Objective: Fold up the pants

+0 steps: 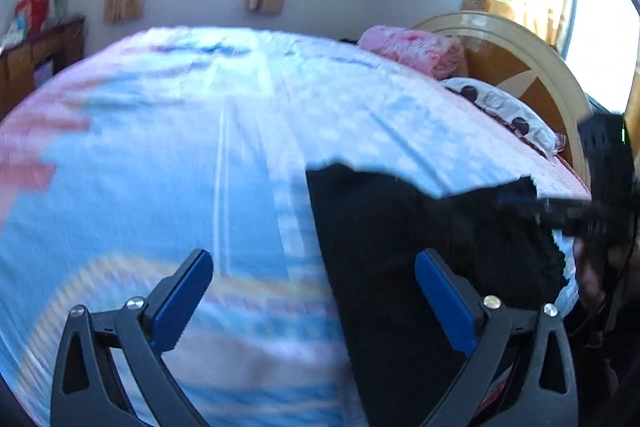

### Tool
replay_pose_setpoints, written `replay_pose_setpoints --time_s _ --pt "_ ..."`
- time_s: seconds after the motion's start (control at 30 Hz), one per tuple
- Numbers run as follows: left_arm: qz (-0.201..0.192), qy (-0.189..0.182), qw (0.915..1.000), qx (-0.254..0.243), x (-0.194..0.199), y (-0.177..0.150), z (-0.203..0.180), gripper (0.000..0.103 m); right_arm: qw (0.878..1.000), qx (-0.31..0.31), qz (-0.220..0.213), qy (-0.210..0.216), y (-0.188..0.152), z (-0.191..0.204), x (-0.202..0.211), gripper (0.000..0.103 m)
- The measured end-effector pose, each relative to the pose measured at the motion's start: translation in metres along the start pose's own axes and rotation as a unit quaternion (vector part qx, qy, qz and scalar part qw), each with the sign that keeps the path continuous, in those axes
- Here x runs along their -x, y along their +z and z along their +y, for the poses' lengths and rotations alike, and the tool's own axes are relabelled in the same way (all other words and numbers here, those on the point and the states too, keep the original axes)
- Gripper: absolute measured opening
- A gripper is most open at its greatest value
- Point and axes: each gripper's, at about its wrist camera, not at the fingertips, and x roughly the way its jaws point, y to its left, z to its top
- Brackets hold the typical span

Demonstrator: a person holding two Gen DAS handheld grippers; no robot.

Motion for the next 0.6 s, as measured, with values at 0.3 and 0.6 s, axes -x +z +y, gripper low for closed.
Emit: replay_pose_setpoints --time_s 0.3,0.6 --pt "0.034 -0.091 0.9694 -0.225 -0.050 0.061 -0.034 0.070 0.999 -0.035 -0.024 -0.032 -0.042 -0.019 0.018 0.053" --pt "0.124 -0.169 0.9438 -0.256 -0.107 0.061 -0.055 0.048 0.998 -0.009 -0.039 -0.050 -0.059 -0.023 0.020 0.053"
